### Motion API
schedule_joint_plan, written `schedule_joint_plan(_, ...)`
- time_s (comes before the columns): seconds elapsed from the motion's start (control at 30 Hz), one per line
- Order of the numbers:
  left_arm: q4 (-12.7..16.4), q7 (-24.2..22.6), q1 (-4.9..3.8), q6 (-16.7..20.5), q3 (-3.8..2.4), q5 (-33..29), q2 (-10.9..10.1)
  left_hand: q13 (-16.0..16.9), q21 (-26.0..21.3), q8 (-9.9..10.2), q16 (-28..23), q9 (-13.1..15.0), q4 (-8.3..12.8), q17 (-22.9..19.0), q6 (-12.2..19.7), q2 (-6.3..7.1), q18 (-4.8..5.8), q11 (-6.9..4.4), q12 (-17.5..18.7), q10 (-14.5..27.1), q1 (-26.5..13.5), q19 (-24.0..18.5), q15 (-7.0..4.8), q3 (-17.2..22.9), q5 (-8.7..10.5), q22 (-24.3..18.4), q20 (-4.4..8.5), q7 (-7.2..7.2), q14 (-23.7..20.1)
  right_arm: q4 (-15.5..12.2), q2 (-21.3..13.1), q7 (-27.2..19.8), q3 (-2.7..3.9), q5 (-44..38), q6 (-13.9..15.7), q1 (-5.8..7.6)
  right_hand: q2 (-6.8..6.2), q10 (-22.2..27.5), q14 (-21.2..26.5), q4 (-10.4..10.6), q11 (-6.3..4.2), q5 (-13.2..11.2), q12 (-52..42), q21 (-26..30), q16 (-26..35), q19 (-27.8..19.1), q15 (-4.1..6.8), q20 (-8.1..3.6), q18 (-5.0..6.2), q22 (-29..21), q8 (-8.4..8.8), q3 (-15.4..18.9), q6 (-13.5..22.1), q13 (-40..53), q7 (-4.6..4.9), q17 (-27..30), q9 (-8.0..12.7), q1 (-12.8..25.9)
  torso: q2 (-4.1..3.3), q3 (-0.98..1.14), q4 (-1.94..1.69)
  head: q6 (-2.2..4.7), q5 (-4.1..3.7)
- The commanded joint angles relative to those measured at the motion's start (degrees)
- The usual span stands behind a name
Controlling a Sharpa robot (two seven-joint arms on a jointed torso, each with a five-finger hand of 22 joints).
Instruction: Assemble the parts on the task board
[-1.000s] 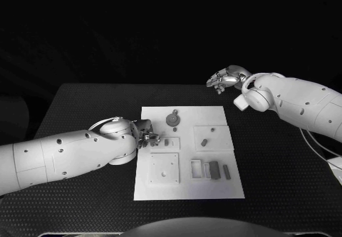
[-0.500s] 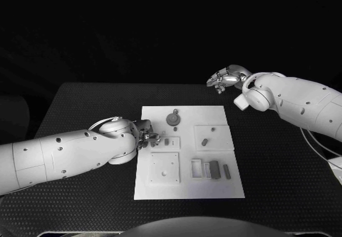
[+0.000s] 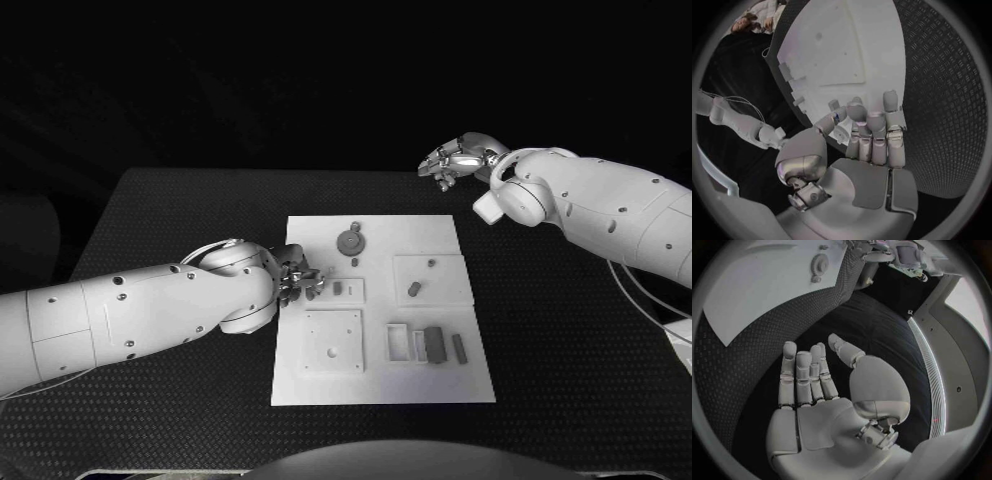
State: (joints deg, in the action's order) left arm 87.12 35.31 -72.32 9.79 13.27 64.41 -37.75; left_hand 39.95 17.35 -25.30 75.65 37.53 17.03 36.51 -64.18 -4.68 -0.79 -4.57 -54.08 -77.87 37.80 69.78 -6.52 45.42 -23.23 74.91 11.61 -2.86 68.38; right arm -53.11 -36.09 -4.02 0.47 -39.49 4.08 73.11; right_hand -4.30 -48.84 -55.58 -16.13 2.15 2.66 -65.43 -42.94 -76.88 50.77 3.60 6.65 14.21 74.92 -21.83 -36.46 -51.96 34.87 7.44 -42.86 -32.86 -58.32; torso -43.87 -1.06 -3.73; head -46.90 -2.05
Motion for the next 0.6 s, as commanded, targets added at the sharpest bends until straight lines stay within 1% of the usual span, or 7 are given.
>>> schedule_joint_plan(0.03,-0.21,0.64,0.56,-2.43,0.5,-2.35,0.53,0.09,-0.01,-0.03,0.22,-0.15,-0.25,-0.06,-7.99,-1.44,0.72,-2.45,-0.21,-1.48,0.79,0.26,-0.06,2.03,0.41,1.23,0.44,3.85,0.24,-0.05,0.04,-0.39,0.02,-0.05,-0.9,0.01,-0.13,0.45,0.52,-0.01,-0.01,0.2,0.16,0.34,0.21,-0.39,0.0,-0.07,0.79,0.79,0.36,0.05,-0.07,-0.08,0.48,0.09,-0.07,0.03,-0.01,0.03,0.03,-0.03,0.02)
schedule_joint_plan(0.2,-0.89,0.87,0.35,-5.33,0.49,-1.84,1.23,0.09,-0.04,-0.02,0.2,-0.14,-0.25,-0.1,-7.96,-1.52,0.72,-2.46,-0.2,-1.47,0.72,0.25,-0.08,2.12,0.48,1.22,0.45,3.85,0.25,0.03,0.15,-0.36,0.02,-0.05,-0.98,0.01,-0.12,0.45,0.53,-0.02,-0.01,0.2,0.15,0.35,0.21,-0.4,0.0,-0.07,0.79,0.8,0.36,0.04,-0.08,-0.08,0.48,0.09,-0.08,0.01,-0.02,0.02,0.04,-0.06,0.04)
schedule_joint_plan(0.27,-1.22,0.9,0.2,-5.72,0.49,-1.42,1.45,0.09,-0.04,-0.02,0.19,-0.14,-0.25,-0.1,-7.95,-1.53,0.72,-2.46,-0.2,-1.46,0.71,0.25,-0.08,2.14,0.48,1.21,0.45,3.85,0.25,0.06,0.19,-0.35,0.02,-0.05,-1.04,0.01,-0.12,0.45,0.54,-0.03,-0.01,0.2,0.15,0.35,0.21,-0.4,0.0,-0.07,0.79,0.8,0.36,0.04,-0.09,-0.08,0.48,0.09,-0.08,0.01,-0.02,-0.01,0.06,-0.08,0.07)
schedule_joint_plan(0.47,-1.39,0.73,0.17,-6.5,0.49,-0.62,1.89,0.02,-0.09,0.05,0.07,-0.11,-0.23,-0.24,-7.72,-1.49,0.77,-2.41,-0.1,-1.42,0.31,0.24,-0.16,2.03,1.01,1.2,0.47,3.78,0.19,0.16,0.3,-0.36,0.02,-0.05,-1.16,0.01,-0.12,0.45,0.55,-0.04,-0.01,0.2,0.14,0.36,0.21,-0.42,0.0,-0.07,0.79,0.8,0.37,0.03,-0.1,-0.09,0.48,0.1,-0.09,-0.01,-0.05,0.01,0.07,-0.04,-0.01)
schedule_joint_plan(0.6,-1.49,0.62,0.14,-6.75,0.49,-0.43,1.97,-0.05,-0.14,0.08,-0.04,-0.08,-0.23,-0.36,-7.59,-0.9,0.78,-2.37,-0.01,-1.41,0.23,0.24,-0.26,1.8,1.23,1.19,0.53,3.74,0.17,0.17,0.32,-0.35,0.02,-0.05,-1.17,0.0,-0.14,0.45,0.56,-0.05,-0.01,0.2,0.14,0.36,0.21,-0.42,-0.01,-0.06,0.79,0.8,0.38,0.04,-0.1,-0.09,0.48,0.1,-0.09,0.0,-0.01,0.0,0.02,-0.08,-0.06)
